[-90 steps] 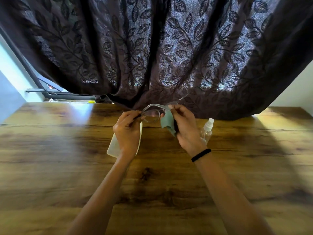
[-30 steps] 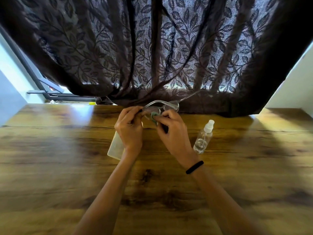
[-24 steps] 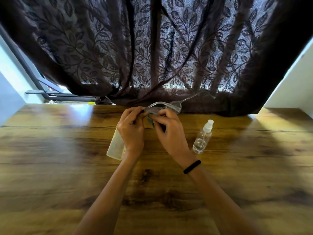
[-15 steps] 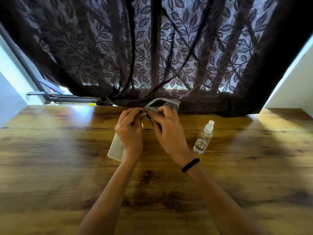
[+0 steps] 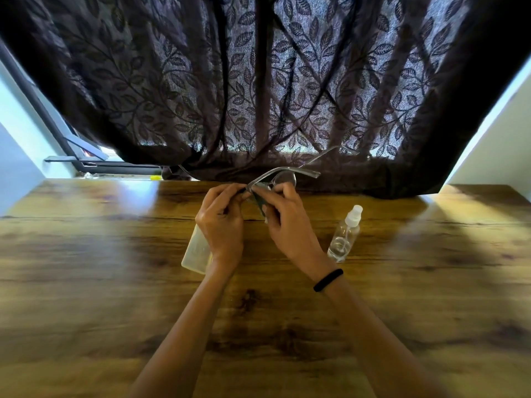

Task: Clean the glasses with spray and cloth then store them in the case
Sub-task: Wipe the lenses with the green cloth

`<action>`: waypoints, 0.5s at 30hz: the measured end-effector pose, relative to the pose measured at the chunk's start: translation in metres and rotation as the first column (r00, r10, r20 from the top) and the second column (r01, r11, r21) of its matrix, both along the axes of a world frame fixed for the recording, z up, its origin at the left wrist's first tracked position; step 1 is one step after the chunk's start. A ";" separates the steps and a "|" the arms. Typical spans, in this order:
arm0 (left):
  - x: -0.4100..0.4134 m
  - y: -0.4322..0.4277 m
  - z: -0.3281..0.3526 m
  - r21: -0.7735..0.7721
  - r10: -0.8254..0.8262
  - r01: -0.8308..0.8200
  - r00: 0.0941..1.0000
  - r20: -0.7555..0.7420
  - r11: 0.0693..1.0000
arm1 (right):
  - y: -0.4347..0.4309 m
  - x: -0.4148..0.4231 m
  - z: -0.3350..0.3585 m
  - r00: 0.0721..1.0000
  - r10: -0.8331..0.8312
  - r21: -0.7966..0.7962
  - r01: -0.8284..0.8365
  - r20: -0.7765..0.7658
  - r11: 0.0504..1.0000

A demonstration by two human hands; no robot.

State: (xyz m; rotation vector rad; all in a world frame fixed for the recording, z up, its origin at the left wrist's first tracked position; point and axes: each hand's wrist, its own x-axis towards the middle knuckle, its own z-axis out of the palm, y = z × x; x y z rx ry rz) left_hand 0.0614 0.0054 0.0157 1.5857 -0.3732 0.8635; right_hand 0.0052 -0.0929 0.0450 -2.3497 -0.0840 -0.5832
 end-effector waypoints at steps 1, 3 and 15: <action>0.000 0.000 0.000 0.002 0.003 -0.003 1.000 0.000 1.000 | 0.001 0.000 0.000 0.999 0.029 0.032 -0.029 0.014 0.999; 0.000 0.001 0.000 0.007 0.015 -0.015 1.000 0.004 1.000 | 0.001 0.000 0.000 0.997 0.065 0.072 -0.068 0.049 0.995; -0.001 0.002 0.008 -0.035 0.030 -0.030 1.000 -0.005 0.999 | -0.011 -0.005 -0.003 0.989 -0.128 -0.178 0.140 0.078 0.974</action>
